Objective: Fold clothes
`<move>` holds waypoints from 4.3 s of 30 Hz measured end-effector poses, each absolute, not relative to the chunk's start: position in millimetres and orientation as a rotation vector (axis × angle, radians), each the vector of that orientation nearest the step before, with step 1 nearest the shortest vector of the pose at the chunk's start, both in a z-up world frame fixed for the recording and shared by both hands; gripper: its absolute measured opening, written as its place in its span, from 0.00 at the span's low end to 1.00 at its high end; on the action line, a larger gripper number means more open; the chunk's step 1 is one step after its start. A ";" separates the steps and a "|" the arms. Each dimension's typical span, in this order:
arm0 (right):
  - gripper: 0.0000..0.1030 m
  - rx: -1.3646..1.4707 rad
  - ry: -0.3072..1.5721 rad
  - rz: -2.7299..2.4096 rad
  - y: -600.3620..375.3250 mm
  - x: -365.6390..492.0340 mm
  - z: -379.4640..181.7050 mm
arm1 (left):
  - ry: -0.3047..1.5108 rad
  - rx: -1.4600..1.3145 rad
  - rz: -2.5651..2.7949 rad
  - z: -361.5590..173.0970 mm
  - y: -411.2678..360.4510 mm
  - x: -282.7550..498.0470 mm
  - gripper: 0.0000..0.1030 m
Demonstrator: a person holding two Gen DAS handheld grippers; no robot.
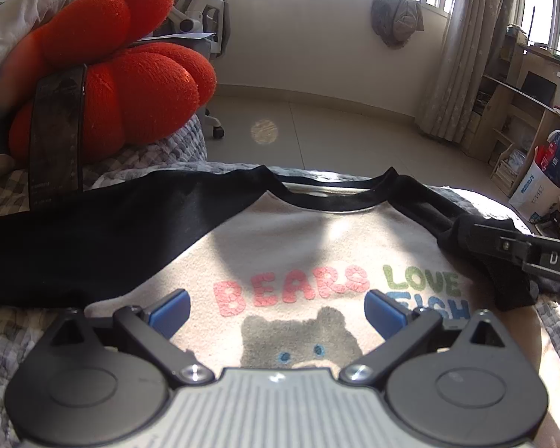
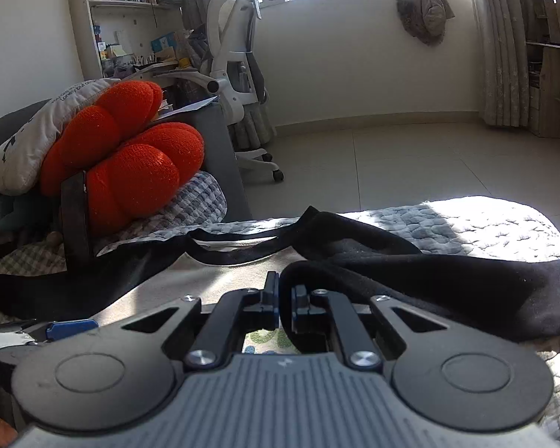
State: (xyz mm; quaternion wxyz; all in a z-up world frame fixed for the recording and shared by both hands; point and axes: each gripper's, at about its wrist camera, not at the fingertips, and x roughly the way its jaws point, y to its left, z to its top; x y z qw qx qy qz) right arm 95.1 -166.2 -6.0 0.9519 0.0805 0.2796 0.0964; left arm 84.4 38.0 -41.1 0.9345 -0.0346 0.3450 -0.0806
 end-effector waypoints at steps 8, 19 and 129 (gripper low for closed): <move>0.11 0.153 0.764 0.188 -160.6 103.9 -27.2 | 0.715 -0.067 -0.159 -42.3 39.3 84.8 0.97; 0.14 0.158 0.798 0.202 -161.9 104.6 -25.3 | 0.723 -0.062 -0.157 -43.8 39.7 85.6 0.97; 0.61 0.239 0.666 -0.024 -237.4 103.5 -10.3 | 0.859 -0.508 -0.285 -39.4 87.3 89.7 0.92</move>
